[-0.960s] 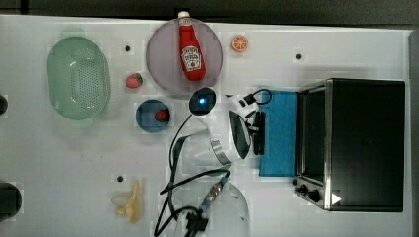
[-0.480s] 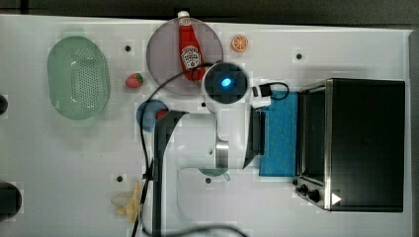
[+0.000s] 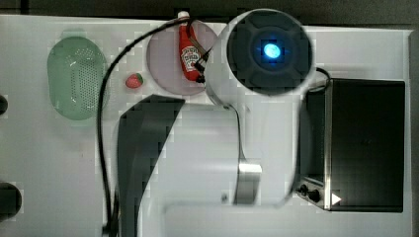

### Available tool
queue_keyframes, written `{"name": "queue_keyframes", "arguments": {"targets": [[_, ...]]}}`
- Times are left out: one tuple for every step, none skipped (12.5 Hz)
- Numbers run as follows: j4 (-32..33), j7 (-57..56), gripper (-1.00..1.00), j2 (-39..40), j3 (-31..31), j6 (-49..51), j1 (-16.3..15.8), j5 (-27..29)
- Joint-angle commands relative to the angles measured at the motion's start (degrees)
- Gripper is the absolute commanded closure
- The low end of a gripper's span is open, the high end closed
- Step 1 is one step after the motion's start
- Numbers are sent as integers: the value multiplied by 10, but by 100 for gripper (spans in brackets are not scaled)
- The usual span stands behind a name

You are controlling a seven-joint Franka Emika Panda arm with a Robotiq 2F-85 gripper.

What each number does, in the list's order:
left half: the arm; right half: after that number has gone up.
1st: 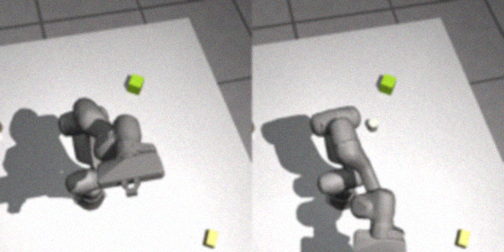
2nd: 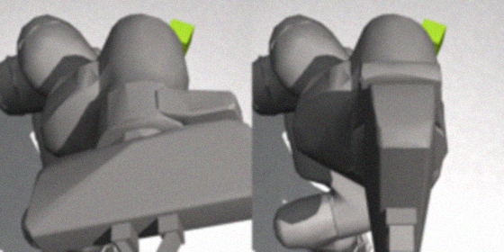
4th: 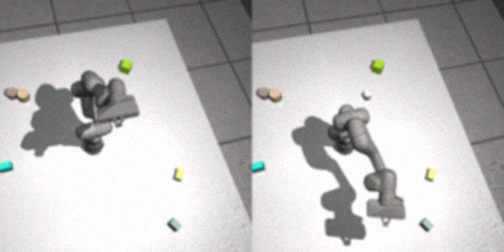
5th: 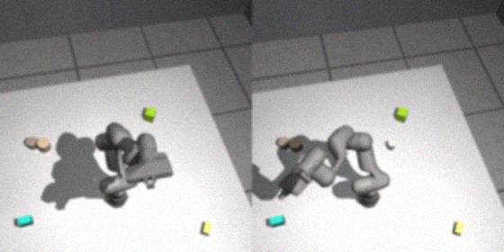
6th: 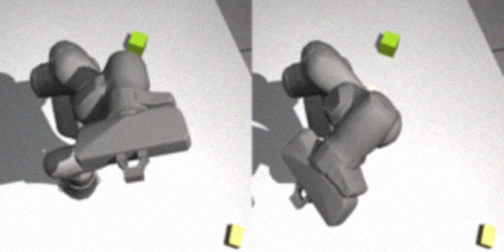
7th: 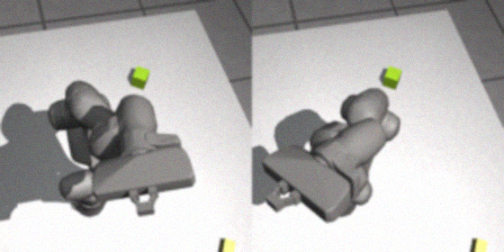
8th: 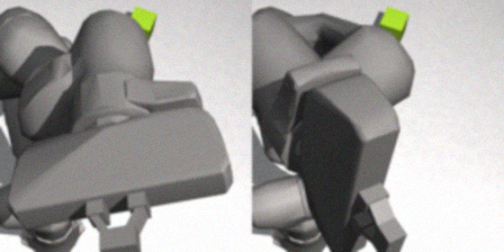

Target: Flap open oven.

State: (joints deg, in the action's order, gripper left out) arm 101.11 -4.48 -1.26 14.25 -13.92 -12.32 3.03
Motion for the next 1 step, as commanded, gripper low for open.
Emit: {"name": "queue_keyframes", "arguments": {"targets": [[-21,66,65,9,-3,61,0,-1]]}}
